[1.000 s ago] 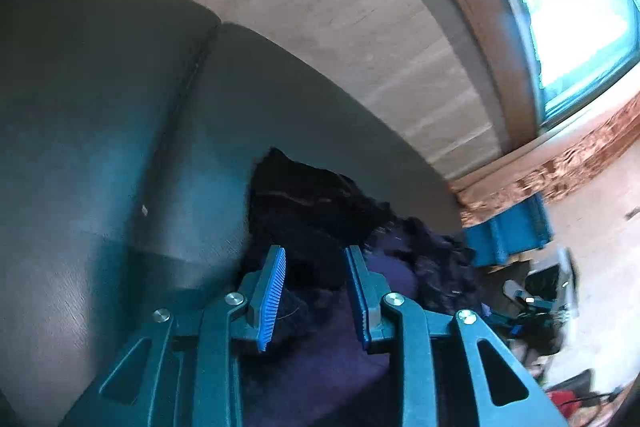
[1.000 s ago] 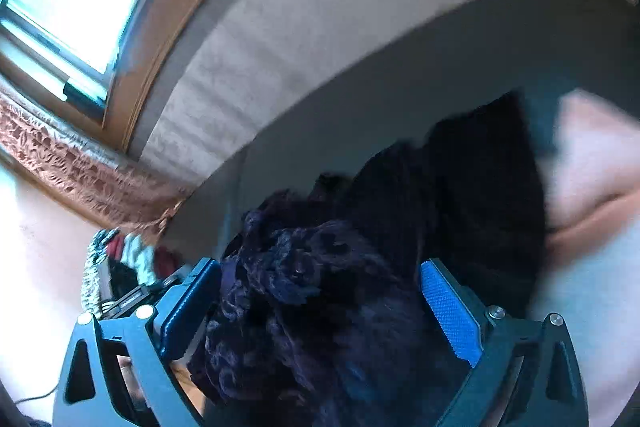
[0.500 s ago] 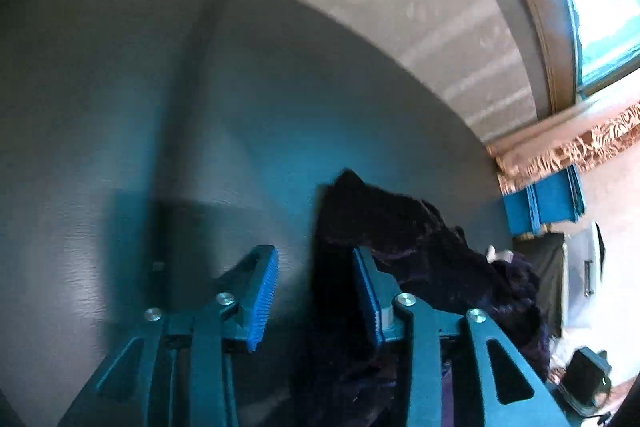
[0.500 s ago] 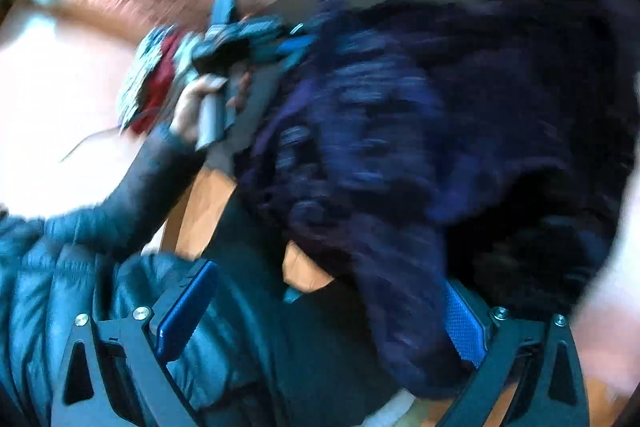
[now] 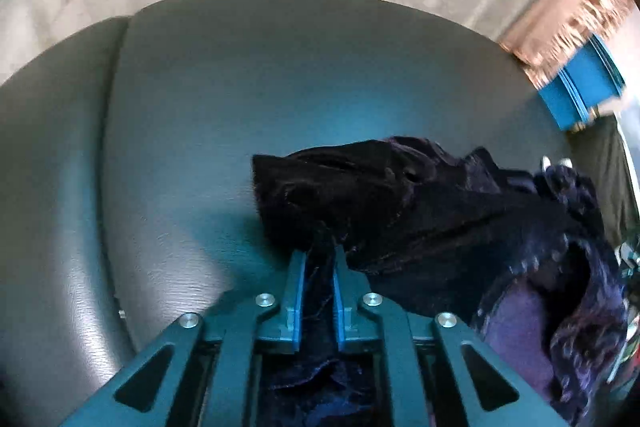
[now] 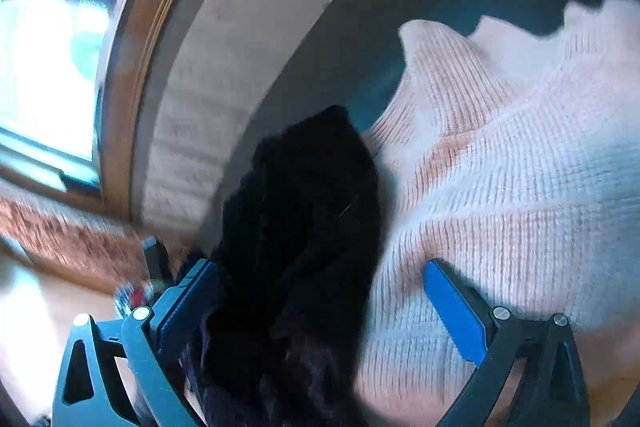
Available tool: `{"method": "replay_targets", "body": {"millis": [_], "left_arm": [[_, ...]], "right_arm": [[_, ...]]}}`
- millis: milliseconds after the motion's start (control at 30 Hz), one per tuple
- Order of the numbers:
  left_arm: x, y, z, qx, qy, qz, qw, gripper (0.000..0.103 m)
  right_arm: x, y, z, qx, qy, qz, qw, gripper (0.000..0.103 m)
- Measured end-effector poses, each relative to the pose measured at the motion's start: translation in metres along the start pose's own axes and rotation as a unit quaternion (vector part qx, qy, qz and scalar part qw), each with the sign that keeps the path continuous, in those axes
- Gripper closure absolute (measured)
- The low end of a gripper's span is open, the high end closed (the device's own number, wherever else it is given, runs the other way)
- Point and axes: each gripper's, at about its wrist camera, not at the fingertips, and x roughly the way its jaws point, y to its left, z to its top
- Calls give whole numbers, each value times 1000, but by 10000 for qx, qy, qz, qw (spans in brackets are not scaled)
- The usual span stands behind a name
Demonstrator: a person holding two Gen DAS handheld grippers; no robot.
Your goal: Fold clothes
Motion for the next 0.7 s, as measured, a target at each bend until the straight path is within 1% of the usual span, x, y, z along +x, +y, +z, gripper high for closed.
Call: {"method": "replay_targets", "body": {"millis": [67, 133, 267, 300, 333, 367, 400, 433, 500, 533, 567, 600, 633, 667, 700], "left_arm": [[-3, 10, 3, -89, 9, 136, 9999, 92], [-9, 21, 5, -149, -24, 375, 9992, 92], [-29, 52, -1, -357, -153, 973, 9945, 92], [-34, 61, -2, -452, -168, 1069, 9931, 94], [-38, 72, -4, -552, -165, 1261, 9903, 99], [-42, 84, -7, -651, -158, 1476, 9868, 102], [-49, 101, -11, -810, -205, 1601, 9836, 103], [-59, 115, -18, -990, -260, 1596, 9819, 103], [-80, 142, -31, -1352, -368, 1536, 9782, 103], [-88, 148, -37, -1419, -485, 1338, 9796, 103], [-97, 151, -42, -1460, -614, 1102, 9812, 103], [-105, 155, -48, -1500, -744, 866, 9821, 101], [-114, 159, -54, -1540, -873, 628, 9822, 96], [-116, 158, -54, -1533, -935, 407, 9829, 93], [-117, 156, -54, -1516, -984, 188, 9833, 87]], "right_arm": [[6, 3, 10, -89, -143, -119, 9998, 0], [20, 12, 21, -301, -228, -322, 9988, 0], [69, 27, 55, -999, -284, -790, 9914, 0], [83, 31, 63, -1165, -314, -837, 9892, 0], [98, 37, 72, -1332, -327, -868, 9867, 0], [113, 43, 80, -1496, -333, -899, 9841, 0], [128, 46, 93, -1667, -318, -943, 9810, 0], [140, 48, 109, -1799, -306, -992, 9782, 0], [140, 38, 150, -1860, -365, -1057, 9762, 0], [142, 36, 163, -1896, -358, -1107, 9749, 0], [147, 38, 172, -1936, -258, -1257, 9726, 0], [151, 42, 179, -1973, -120, -1454, 9694, 0], [152, 44, 185, -1959, 19, -1590, 9676, 0], [151, 50, 189, -1920, 187, -1665, 9670, 0], [146, 58, 189, -1967, 248, -1635, 9664, 0]]}}
